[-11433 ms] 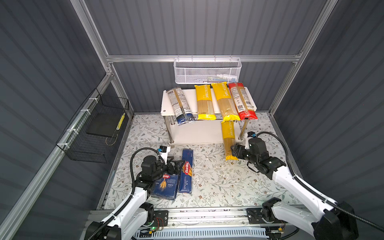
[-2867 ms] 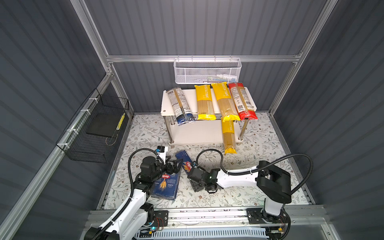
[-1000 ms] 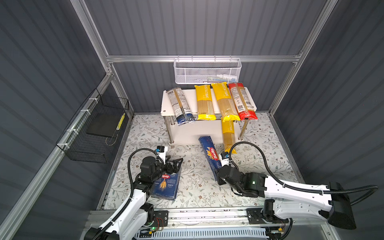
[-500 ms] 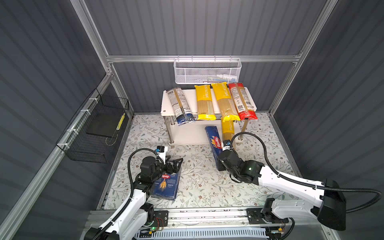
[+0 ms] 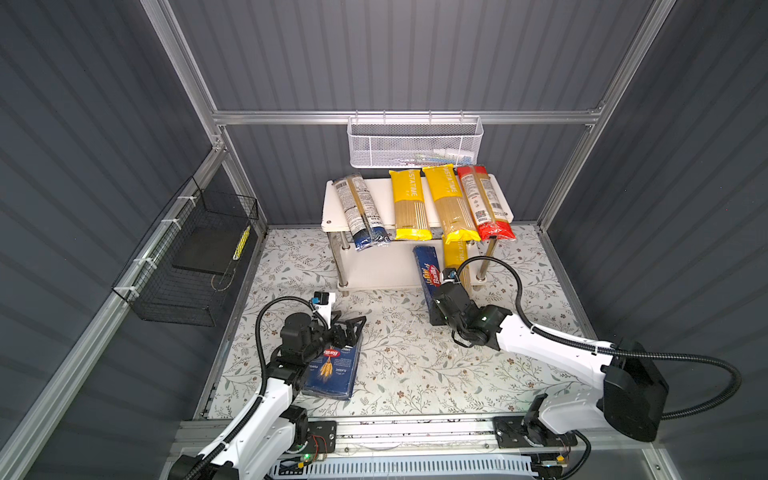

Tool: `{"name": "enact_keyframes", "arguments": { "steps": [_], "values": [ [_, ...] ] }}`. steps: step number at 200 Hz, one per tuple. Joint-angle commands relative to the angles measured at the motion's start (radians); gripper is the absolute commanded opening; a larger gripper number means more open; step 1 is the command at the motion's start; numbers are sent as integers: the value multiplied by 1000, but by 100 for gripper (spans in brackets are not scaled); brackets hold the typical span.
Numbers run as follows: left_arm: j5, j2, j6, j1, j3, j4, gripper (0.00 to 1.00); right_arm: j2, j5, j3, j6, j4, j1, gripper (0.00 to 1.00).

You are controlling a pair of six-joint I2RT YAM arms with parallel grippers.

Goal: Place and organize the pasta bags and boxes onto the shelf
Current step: 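Carry the Barilla box to the lower tier beside the yellow bag, then lower the Barilla box upright against the lower tier's front edge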

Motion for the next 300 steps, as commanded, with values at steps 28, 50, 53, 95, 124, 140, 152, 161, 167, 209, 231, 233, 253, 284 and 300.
{"name": "enact_keyframes", "arguments": {
  "steps": [28, 50, 53, 95, 124, 140, 152, 161, 167, 209, 231, 233, 253, 284, 300],
  "values": [
    [2, -9, 10, -7, -15, -6, 100, 23, 1, 87, -18, 179, -62, 39],
    [1, -14, 11, -7, -15, -7, 99, 43, -13, 93, -13, 198, -81, 40],
    [1, -16, 11, -7, -15, -7, 99, 46, -13, 94, -13, 198, -84, 40],
    [0, -16, 10, -7, -15, -7, 100, 105, -22, 127, -7, 219, -110, 41],
    [1, -8, 10, -7, -15, -6, 100, 144, -24, 154, 0, 221, -125, 41],
    [3, -9, 10, -7, -13, -6, 100, 158, -24, 153, 1, 233, -130, 41],
    [3, -16, 10, -7, -14, -9, 100, 164, -21, 150, 4, 243, -133, 42],
    [1, -23, 10, -7, -17, -8, 100, 172, -23, 153, 4, 244, -135, 42],
    [-1, -26, 10, -7, -17, -9, 99, 177, -22, 155, 5, 242, -135, 42],
    [-1, -27, 13, -7, -15, -15, 99, 209, -28, 164, 7, 243, -148, 51],
    [-5, -37, 13, -7, -19, -16, 99, 227, -37, 170, 1, 237, -155, 56],
    [-5, -37, 13, -7, -19, -16, 99, 227, -37, 172, 1, 236, -155, 57],
    [-9, -39, 13, -7, -19, -19, 100, 234, -46, 179, 0, 227, -159, 60],
    [-8, -33, 13, -7, -18, -19, 100, 209, -67, 169, 1, 213, -158, 64],
    [-9, -30, 12, -7, -15, -18, 100, 179, -85, 144, 5, 212, -158, 66]
  ]
}}
